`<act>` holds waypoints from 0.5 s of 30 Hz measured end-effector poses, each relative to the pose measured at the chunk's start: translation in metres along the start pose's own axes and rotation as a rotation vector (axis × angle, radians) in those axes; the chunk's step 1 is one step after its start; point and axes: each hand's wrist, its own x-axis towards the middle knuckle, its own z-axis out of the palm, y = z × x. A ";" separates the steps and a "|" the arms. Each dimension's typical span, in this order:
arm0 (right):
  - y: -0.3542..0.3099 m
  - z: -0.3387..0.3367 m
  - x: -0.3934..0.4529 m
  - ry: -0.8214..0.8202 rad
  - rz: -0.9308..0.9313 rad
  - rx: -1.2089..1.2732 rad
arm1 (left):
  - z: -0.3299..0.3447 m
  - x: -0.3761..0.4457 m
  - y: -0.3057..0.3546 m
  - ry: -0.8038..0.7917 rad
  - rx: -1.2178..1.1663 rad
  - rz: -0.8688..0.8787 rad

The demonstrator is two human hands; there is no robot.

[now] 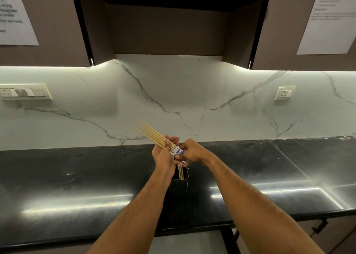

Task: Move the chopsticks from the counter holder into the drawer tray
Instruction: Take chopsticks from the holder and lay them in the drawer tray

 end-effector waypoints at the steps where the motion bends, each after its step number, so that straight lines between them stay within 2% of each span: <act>1: 0.000 0.000 0.001 0.003 0.007 -0.003 | -0.001 0.000 0.001 -0.005 0.006 -0.003; 9: -0.002 0.003 0.003 -0.092 0.133 -0.060 | -0.011 -0.008 0.007 -0.079 0.039 -0.053; 15: 0.002 0.016 0.000 0.006 0.039 -0.048 | -0.017 -0.008 0.012 -0.116 0.056 -0.075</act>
